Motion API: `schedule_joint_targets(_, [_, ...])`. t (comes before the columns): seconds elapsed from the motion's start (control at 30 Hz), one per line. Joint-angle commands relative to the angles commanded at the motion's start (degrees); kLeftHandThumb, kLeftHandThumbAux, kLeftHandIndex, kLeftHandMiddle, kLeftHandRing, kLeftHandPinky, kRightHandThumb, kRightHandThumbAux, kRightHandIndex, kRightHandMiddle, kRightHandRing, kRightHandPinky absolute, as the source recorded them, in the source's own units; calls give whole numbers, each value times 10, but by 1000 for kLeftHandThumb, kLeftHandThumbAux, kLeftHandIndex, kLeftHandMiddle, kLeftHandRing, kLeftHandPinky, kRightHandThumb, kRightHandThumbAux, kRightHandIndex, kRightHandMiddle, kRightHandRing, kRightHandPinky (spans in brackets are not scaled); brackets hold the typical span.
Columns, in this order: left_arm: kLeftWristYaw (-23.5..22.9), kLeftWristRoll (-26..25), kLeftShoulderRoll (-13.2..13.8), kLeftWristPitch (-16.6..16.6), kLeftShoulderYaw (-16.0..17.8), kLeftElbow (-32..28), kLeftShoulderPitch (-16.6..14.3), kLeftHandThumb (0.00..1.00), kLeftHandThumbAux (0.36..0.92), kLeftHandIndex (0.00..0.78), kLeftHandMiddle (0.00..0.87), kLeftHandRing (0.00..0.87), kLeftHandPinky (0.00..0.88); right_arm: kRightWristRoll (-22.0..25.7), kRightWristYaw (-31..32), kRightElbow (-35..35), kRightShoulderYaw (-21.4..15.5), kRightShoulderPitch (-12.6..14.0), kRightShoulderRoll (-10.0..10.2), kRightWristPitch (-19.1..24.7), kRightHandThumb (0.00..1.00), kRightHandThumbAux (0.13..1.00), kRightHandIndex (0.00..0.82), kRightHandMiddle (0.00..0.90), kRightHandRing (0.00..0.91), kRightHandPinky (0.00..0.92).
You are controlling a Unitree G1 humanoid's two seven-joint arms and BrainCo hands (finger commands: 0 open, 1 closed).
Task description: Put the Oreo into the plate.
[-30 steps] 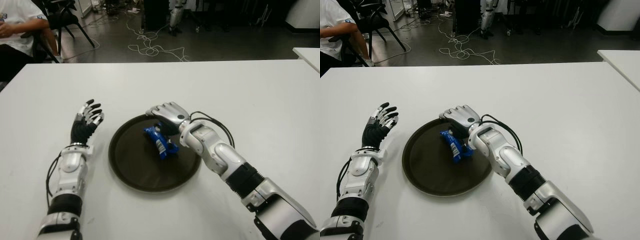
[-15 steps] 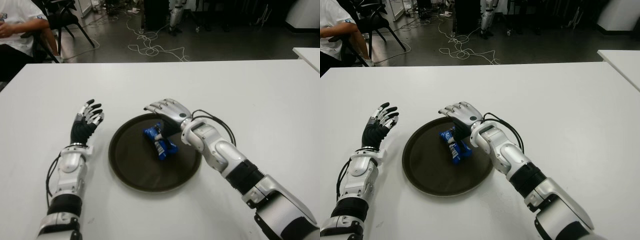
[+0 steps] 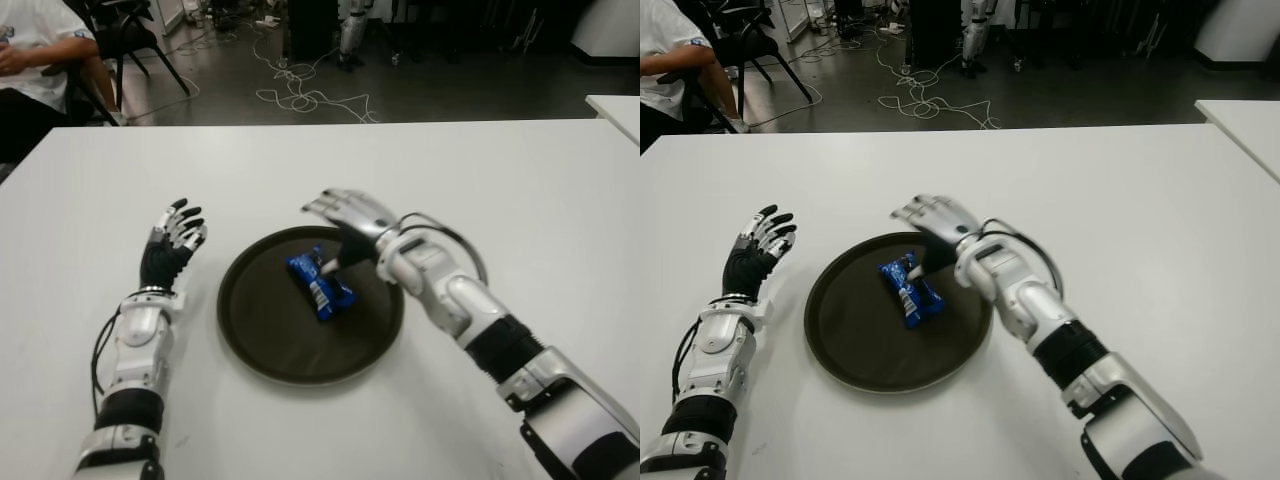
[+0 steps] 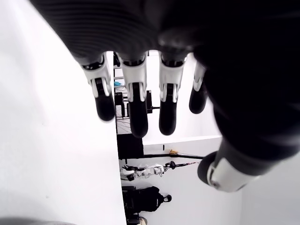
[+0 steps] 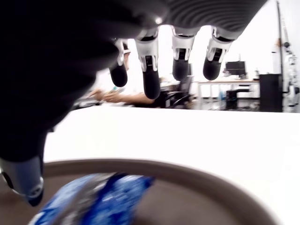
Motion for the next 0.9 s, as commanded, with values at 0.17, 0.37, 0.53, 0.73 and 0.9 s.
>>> schedule_joint_targets(0.17, [0,-1,1,8,0,-5,1,137,726,116,200,174,130,13,-29,45,-23,-14,0,12,0,623,0,0,0,0])
schedule_joint_targets(0.37, [5,1,2,18,-1,-6,0,123,734,112,193,169,127,72,-90,215,-74,-70,5,-9,0,650,0,5,10,49])
schedule_joint_targets(0.53, [4,1,2,12,-1,-1,-1,121,734,118,199,173,130,118,-135,351,-107,-112,24,-40,0,659,8,48,68,107])
schedule_joint_targets(0.73, [1,1,7,4,1,12,-5,131,738,128,204,175,133,186,-169,446,-158,-110,43,-90,0,707,63,128,159,199])
schedule_joint_targets(0.9, [-4,-1,9,1,0,15,-7,124,744,123,200,176,139,242,-161,490,-198,-115,53,-120,0,753,102,159,202,250])
